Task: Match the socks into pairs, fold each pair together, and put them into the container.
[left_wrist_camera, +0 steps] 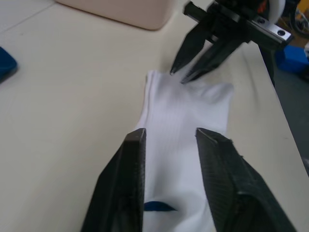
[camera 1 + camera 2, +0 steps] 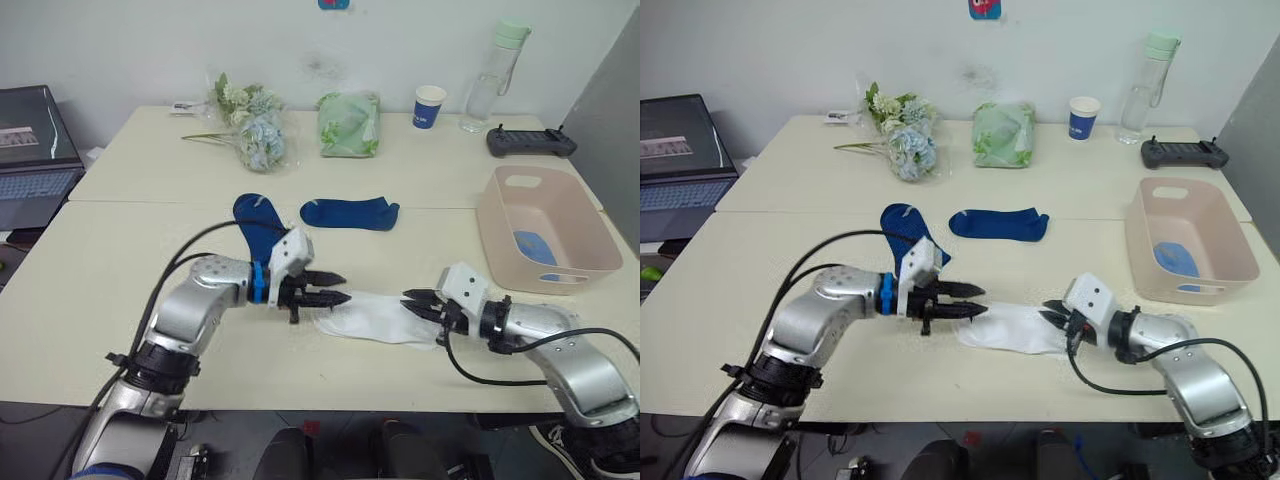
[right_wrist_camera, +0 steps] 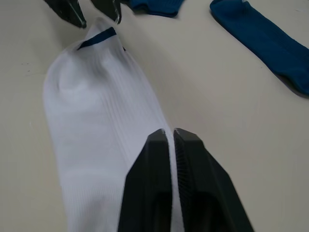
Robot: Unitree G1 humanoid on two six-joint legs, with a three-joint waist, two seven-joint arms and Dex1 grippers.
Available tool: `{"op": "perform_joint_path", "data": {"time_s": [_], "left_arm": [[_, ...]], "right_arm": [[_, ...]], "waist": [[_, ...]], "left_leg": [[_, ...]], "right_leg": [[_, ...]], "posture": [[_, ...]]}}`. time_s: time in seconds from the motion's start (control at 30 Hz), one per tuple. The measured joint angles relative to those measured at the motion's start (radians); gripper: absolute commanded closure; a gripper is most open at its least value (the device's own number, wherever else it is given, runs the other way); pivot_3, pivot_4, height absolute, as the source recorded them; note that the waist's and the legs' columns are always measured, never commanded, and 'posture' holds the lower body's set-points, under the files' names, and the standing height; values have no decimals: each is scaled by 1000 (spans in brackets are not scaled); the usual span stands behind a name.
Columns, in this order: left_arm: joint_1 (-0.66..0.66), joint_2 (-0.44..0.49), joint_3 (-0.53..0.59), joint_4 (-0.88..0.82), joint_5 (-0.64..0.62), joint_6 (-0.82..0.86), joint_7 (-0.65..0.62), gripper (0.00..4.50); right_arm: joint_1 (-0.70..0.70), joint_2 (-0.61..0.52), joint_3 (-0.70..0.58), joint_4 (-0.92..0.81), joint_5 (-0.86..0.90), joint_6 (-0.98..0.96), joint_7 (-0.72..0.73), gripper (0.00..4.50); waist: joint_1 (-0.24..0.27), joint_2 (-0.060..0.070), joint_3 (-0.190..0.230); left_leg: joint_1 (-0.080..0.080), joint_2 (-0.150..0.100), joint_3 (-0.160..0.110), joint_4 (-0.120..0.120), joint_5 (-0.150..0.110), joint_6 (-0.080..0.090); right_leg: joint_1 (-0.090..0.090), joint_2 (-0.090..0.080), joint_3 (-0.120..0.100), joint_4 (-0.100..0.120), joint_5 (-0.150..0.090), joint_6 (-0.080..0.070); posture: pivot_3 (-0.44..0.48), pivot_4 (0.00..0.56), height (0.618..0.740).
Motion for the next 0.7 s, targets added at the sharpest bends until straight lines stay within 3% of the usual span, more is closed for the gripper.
{"op": "perform_joint_path", "data": {"time_s": [0.03, 0.07, 0.37, 0.7], "left_arm": [[7, -3, -12, 3, 18, -25, 9, 4473], [16, -10, -20, 8, 36, -52, 19, 4494], [35, -15, -62, 136, 143, -202, 36, 4494], [16, -45, -61, 219, 167, -279, 38, 4494]], "right_arm": [[1, 7, 4, 0, -10, -2, -7, 4500], [3, 14, 12, 0, -15, -6, -14, 4500], [86, -12, 59, 65, -93, -111, -14, 4500], [132, -73, -40, 132, -96, -215, -9, 4500]], "waist": [[0, 0, 0], [0, 0, 0], [0, 0, 0], [2, 0, -1]], "left_leg": [[0, 0, 0, 0, 0, 0], [0, 0, 0, 0, 0, 0], [1, -1, 1, 0, 0, 1], [1, -1, 1, 0, 0, 1]], "right_leg": [[0, 0, 0, 0, 0, 0], [0, 0, 0, 0, 0, 0], [0, 1, -3, 0, 0, 0], [2, 2, -3, 0, 0, 0]], "posture": [[0, 150, 740], [0, 150, 740], [0, 150, 740], [0, 150, 740]]}}
